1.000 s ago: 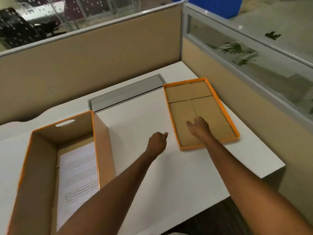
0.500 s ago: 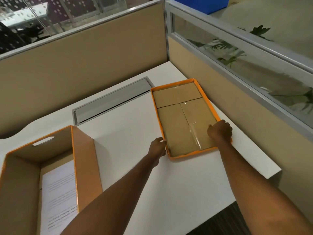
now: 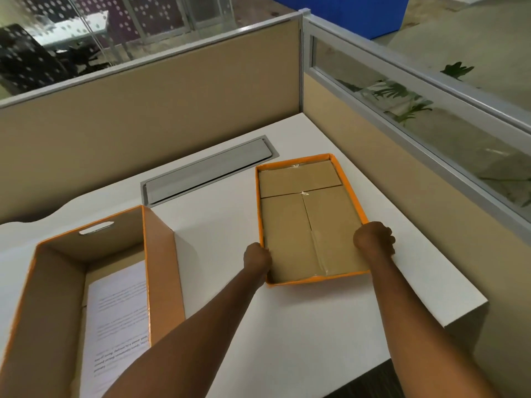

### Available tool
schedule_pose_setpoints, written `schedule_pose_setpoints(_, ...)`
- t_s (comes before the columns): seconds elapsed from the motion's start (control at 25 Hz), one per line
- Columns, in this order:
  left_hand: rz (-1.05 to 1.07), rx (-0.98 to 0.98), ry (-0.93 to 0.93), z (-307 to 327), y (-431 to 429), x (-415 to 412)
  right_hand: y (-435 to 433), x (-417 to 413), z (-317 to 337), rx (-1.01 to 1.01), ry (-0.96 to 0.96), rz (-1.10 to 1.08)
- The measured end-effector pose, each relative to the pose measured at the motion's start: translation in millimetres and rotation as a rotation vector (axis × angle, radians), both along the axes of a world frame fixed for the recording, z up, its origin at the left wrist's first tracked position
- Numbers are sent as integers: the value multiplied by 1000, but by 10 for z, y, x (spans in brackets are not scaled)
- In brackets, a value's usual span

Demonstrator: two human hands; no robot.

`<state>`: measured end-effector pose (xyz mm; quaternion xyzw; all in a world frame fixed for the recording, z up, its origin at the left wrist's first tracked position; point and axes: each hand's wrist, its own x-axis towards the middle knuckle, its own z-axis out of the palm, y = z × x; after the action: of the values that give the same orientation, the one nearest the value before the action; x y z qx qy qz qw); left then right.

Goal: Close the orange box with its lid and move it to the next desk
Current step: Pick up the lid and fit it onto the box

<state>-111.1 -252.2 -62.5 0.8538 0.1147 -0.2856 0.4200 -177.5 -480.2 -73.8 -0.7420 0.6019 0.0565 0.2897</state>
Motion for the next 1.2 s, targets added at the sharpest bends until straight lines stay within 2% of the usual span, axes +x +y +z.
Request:
schedule_pose_setpoints(0.12,90,-2,-38,42,206,-13,141,-82,252,99,-99,104)
schedule_pose_setpoints(0.28,141,-81,-79,183,553,5,367,-179,806,85,-312,374)
schedule_pose_setpoints(0.36,136,-88,-106,279,701,1,566,-170,1116,17,-434,429)
schedule_pose_setpoints(0.48,180,-114,-245,553,872,-27,1008,-97,1512,-122,-554,474)
schedule_pose_setpoints(0.56,157,-124,-396,844,985,-1,1414,-57,1721,-234,-574,518)
schedule_pose_setpoints(0.64,70,-264,-476,1253,1105,18,1849,-21,1900,-326,-544,531)
schedule_pose_setpoints(0.72,-8,-469,-385,1697,1221,10,2312,8,2058,-385,-481,523)
schedule_pose_setpoints(0.84,-141,-660,-156,2184,1456,-48,3046,-32,2178,-465,-491,506)
schedule_pose_setpoints(0.92,-186,-766,-189,2343,1647,-128,3511,-95,2216,-556,-512,510)
schedule_pose_setpoints(1.04,-65,-783,-330,2406,2006,-202,4032,-142,2339,-614,-521,543)
schedule_pose_setpoints(1.12,23,-815,-350,2387,2278,-185,4289,-189,2426,-567,-582,620)
schedule_pose_setpoints(1.2,76,-851,-311,2379,2635,-125,4507,-277,2478,-394,-709,710)
